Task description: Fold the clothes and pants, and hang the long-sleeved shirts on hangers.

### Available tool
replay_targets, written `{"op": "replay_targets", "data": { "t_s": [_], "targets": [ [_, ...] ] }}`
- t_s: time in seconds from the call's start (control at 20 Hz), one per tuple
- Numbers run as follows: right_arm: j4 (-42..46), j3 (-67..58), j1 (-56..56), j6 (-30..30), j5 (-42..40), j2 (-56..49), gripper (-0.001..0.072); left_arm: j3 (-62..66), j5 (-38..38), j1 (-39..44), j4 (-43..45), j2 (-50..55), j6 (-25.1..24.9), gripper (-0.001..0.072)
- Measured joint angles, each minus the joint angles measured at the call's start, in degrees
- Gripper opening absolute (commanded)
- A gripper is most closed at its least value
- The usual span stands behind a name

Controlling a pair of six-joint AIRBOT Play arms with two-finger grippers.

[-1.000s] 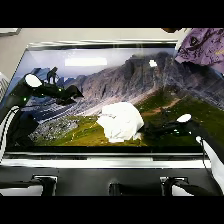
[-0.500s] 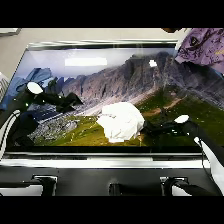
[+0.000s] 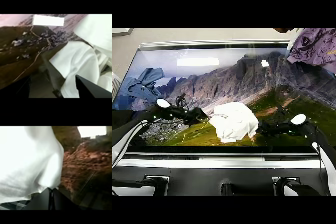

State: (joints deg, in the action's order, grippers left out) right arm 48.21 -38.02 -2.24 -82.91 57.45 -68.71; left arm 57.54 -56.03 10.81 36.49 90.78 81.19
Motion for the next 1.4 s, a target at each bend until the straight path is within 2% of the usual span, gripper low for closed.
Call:
{"op": "replay_targets", "data": {
  "t_s": [0.25,0.3,0.35,0.45,0.65,0.8,1.1,1.4],
  "targets": [
    [0.42,0.0,0.0,-0.76,1.73,0.79,0.0028,-0.48,4.46,3.39,-6.99,3.43,-2.43,0.0589],
    [0.44,-0.04,0.0,-0.96,1.99,0.83,0.0028,-0.48,4.83,3.98,-7.8,4.15,-2.64,0.0439],
    [0.42,-0.2,0.0,-1.18,2.19,0.9,0.0028,-0.52,5.49,4.55,-8.07,5.01,-2.78,0.0229],
    [0.42,-0.74,0.0,-1.22,2.58,0.94,0.0028,-0.63,6.58,5.25,-8.35,6.23,-2.99,0.0015],
    [1.14,-4.42,0.02,-1.62,3.91,0.94,0.0027,0.63,7.52,5.16,-8.83,6.43,-3.48,0.0011],
    [5.14,-12.59,0.02,-2.38,5.18,0.92,0.0027,3.96,7.78,2.64,-7.5,3.37,-2.01,0.001],
    [20.5,-41.83,0.02,-5.46,10.58,1.01,0.0027,20.06,6.25,-6.12,11.72,-10.49,9.18,0.0011],
    [32.3,-65.61,0.02,-7.21,14.73,6.36,0.0027,38.16,4.61,-12.09,26.27,-26.75,13.14,0.0011]
  ]
}}
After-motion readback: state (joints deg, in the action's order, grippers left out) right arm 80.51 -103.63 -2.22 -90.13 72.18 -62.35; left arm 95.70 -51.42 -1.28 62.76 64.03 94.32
